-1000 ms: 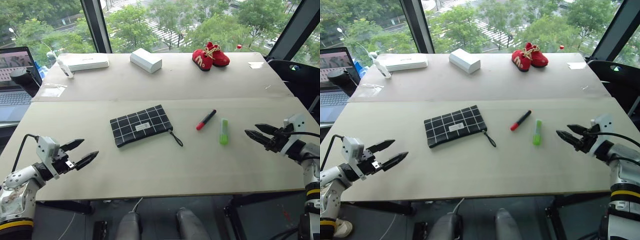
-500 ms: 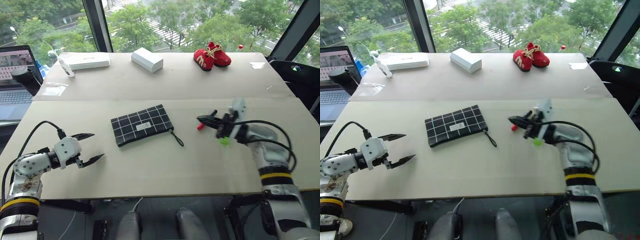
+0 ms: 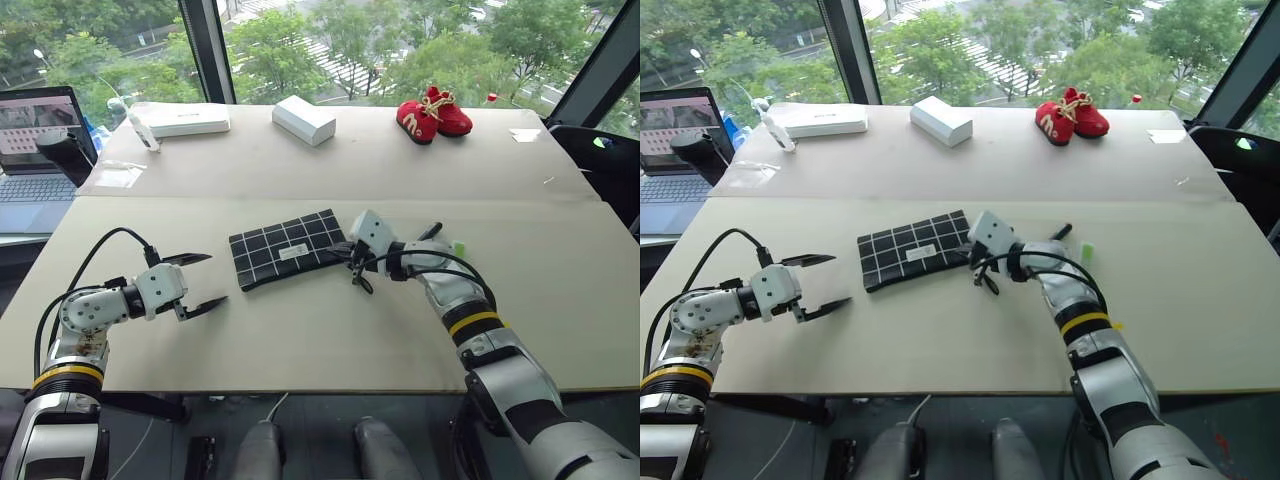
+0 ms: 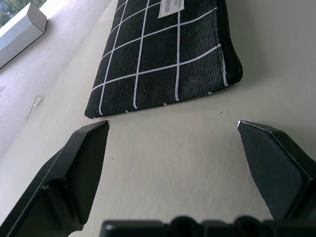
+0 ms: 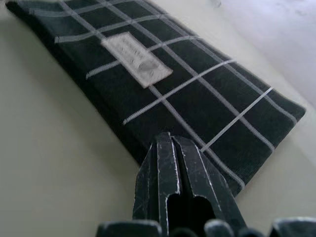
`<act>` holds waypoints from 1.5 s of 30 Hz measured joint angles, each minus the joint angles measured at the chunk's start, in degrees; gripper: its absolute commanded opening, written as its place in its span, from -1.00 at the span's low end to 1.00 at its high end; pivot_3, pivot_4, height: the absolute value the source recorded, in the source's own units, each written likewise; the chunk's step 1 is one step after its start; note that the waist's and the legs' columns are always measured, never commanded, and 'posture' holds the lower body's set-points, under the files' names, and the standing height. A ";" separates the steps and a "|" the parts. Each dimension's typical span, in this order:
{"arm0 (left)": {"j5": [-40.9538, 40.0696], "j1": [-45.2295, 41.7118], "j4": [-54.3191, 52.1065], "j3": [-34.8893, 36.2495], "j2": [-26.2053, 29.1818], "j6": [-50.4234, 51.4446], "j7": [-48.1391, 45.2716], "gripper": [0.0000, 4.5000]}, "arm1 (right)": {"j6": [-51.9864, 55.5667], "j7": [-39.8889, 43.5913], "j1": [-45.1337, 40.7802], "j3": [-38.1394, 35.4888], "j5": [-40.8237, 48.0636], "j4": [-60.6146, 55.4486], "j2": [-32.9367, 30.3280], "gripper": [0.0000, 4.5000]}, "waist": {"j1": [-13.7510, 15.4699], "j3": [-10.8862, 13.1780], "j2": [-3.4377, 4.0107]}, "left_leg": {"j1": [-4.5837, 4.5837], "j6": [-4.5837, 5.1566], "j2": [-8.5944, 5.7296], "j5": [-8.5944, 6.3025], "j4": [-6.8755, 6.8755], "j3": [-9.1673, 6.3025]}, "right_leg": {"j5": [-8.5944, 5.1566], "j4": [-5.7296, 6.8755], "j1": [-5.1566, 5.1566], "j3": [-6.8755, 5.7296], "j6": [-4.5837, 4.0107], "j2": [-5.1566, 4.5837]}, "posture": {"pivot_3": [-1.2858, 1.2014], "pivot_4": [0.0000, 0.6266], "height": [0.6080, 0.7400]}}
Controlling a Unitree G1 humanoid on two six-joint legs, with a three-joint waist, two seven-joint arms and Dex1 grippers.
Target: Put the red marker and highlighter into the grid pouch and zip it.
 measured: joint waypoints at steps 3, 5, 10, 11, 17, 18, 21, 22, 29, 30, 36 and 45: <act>0.00 -0.10 0.32 -0.09 -0.77 -0.02 0.55 1.00 | -5.81 -1.40 -2.63 3.32 -5.00 2.90 -1.72 -0.98 | 0.16 -0.01 0.00 | 0.06 0.00 0.01 0.00 0.05 -0.02 | -0.01 0.10 0.04 -0.06 -0.02 0.00 | 0.03 -0.52 0.84; 0.00 -0.10 0.33 -0.13 -1.14 -0.06 0.84 1.00 | -9.18 -2.68 -3.53 4.85 -7.39 4.35 -2.41 -0.98 | 0.26 -0.02 0.01 | 0.10 0.00 0.01 0.00 0.08 -0.03 | -0.02 0.10 0.09 -0.07 -0.03 0.00 | 0.03 -0.52 0.84; 0.09 -0.16 0.51 -0.37 -2.02 -1.02 1.67 1.00 | -14.25 -4.55 -5.72 6.07 -11.09 8.02 -3.28 -0.98 | 0.35 -0.02 0.01 | 0.11 0.00 0.00 0.00 0.14 -0.03 | -0.02 0.11 0.13 -0.07 -0.04 -0.01 | 0.03 -0.52 0.84; 0.17 -0.27 0.65 -0.53 -2.29 -1.32 1.95 1.00 | -14.71 -4.96 -6.09 6.11 -11.46 8.85 -3.59 -0.98 | 0.42 -0.02 0.01 | 0.11 0.00 0.00 0.00 0.15 -0.04 | -0.02 0.11 0.14 -0.08 -0.04 -0.01 | 0.03 -0.52 0.84; 3.98 -4.00 5.07 -3.15 -5.25 -7.72 6.07 1.00 | -16.18 -5.33 -7.50 5.60 -11.75 12.16 -3.96 -0.98 | 0.74 -0.02 0.01 | 0.11 0.00 -0.03 0.01 0.22 -0.06 | -0.02 0.11 0.19 -0.08 -0.04 -0.04 | 0.03 -0.52 0.84; 4.67 -4.74 5.86 -3.62 -5.65 -8.69 6.76 1.00 | -16.32 -5.34 -7.50 5.54 -11.74 12.25 -3.95 -0.98 | 0.76 -0.02 0.01 | 0.11 0.00 -0.04 0.01 0.22 -0.06 | -0.02 0.12 0.19 -0.07 -0.04 -0.04 | 0.03 -0.52 0.84; 5.82 -6.93 8.86 -4.68 -7.00 -11.28 8.04 1.00 | -16.89 -5.31 -7.51 5.32 -11.72 12.73 -3.94 -0.98 | 0.76 -0.03 0.02 | 0.11 0.00 -0.04 0.01 0.23 -0.06 | -0.02 0.12 0.19 -0.07 -0.04 -0.04 | 0.03 -0.52 0.84; 5.93 -7.59 9.84 -5.14 -7.65 -11.87 8.06 1.00 | -16.90 -5.29 -7.52 5.25 -11.70 12.79 -3.94 -0.98 | 0.77 -0.03 0.02 | 0.10 0.00 -0.03 0.01 0.23 -0.06 | -0.02 0.13 0.19 -0.07 -0.04 -0.04 | 0.03 -0.52 0.84; 8.20 -11.90 14.30 -7.76 -8.90 -14.81 8.67 1.00 | -16.90 -5.31 -7.52 5.02 -11.65 12.95 -3.89 -0.98 | 0.77 -0.03 0.02 | 0.10 0.01 -0.05 0.01 0.24 -0.09 | -0.02 0.13 0.20 -0.08 -0.04 -0.03 | 0.03 -0.52 0.84; 8.49 -12.52 14.86 -8.19 -9.02 -14.98 8.68 1.00 | -16.90 -5.33 -7.52 4.99 -11.65 12.97 -3.89 -0.98 | 0.81 -0.03 0.02 | 0.10 0.01 -0.05 0.01 0.25 -0.10 | -0.02 0.13 0.21 -0.09 -0.04 -0.03 | 0.03 -0.52 0.84; 9.83 -14.82 15.74 -10.29 -10.57 -15.07 8.91 1.00 | -16.89 -5.33 -7.52 4.90 -11.59 12.99 -3.82 -0.98 | 0.79 -0.03 0.02 | 0.09 0.01 -0.05 0.01 0.27 -0.10 | -0.02 0.13 0.21 -0.09 -0.04 -0.03 | 0.03 -0.52 0.84; 9.47 -13.55 12.41 -11.26 -11.68 -14.22 8.40 1.00 | -16.89 -5.49 -7.52 4.85 -11.57 13.13 -3.60 -0.98 | 0.59 -0.03 0.02 | 0.09 0.01 -0.05 0.01 0.27 -0.12 | -0.02 0.14 0.21 -0.09 -0.04 -0.03 | 0.03 -0.52 0.84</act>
